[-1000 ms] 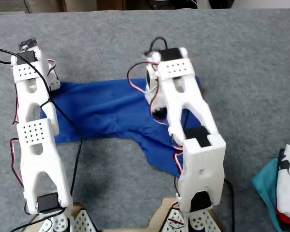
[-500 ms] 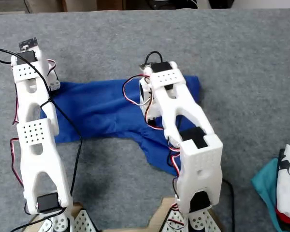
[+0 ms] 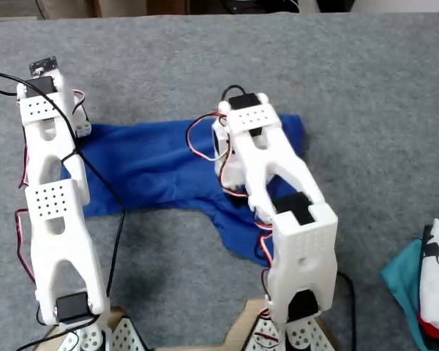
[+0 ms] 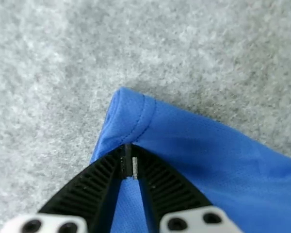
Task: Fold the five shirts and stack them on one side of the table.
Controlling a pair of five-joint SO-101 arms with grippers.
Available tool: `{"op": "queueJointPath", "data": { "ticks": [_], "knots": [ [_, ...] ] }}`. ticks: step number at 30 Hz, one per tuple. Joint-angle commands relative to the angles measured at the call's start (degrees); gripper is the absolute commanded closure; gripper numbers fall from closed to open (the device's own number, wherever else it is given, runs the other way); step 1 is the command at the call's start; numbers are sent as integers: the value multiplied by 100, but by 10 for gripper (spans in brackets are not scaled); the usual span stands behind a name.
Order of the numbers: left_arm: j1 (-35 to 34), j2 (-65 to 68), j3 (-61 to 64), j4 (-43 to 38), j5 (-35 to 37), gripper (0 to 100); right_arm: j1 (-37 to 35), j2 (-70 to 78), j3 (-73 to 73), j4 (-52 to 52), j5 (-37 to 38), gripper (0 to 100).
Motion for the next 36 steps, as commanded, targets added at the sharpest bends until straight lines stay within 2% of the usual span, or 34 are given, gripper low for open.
{"op": "queueJointPath", "data": {
  "ticks": [1,7,13,23,30,36],
  "knots": [
    [105,-13,-141,0,-35,980,-66,-488,-13,202,-62,984],
    [105,-13,-141,-9,-35,980,-295,-919,136,220,-62,993],
    [105,-13,-141,-9,-35,980,-743,-1560,971,211,-62,993],
    [105,-13,-141,-9,-35,980,-778,-1710,1736,-141,-132,990],
    [105,-13,-141,-9,-35,980,-1288,-1719,1745,123,-176,845],
    [105,-13,-141,-9,-35,980,-1631,-2299,1982,220,-88,832]
  ]
}}
